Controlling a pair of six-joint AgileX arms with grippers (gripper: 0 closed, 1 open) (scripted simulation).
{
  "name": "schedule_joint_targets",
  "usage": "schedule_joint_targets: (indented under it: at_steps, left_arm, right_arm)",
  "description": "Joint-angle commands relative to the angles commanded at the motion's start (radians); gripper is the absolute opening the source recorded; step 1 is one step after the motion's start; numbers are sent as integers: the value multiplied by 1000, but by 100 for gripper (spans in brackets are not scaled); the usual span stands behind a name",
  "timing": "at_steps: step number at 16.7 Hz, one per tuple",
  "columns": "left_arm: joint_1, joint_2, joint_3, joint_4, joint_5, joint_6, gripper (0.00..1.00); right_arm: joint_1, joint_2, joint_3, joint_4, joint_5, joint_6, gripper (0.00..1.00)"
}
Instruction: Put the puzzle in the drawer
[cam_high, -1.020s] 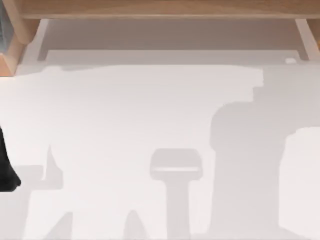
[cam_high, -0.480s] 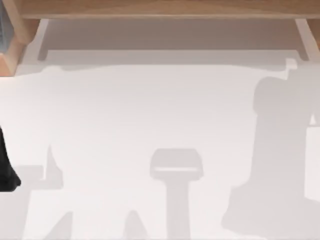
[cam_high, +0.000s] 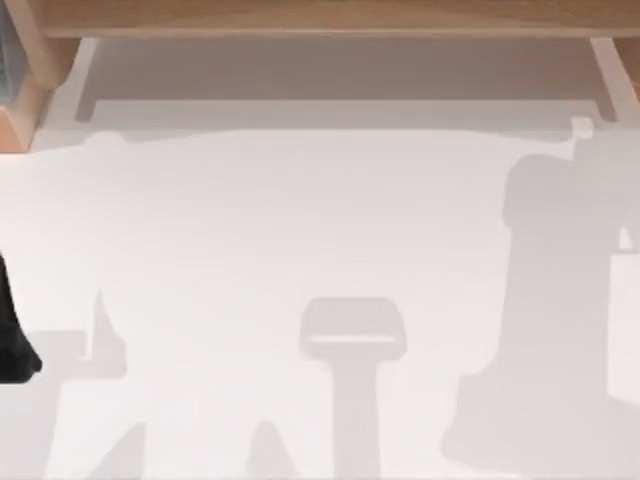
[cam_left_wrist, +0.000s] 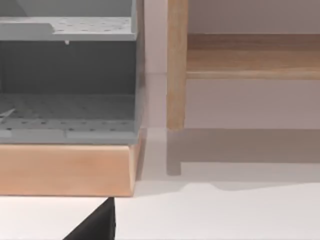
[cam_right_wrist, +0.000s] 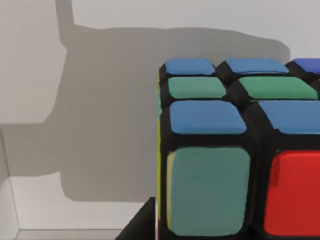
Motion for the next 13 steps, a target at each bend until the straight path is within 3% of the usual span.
schedule_joint_targets:
  at_steps: [7,13]
  left_arm:
    - [0,0,0,0,0,0,100]
    - [0,0,0,0,0,0,100]
  right_arm:
    - [0,0,0,0,0,0,98]
    - [0,0,0,0,0,0,100]
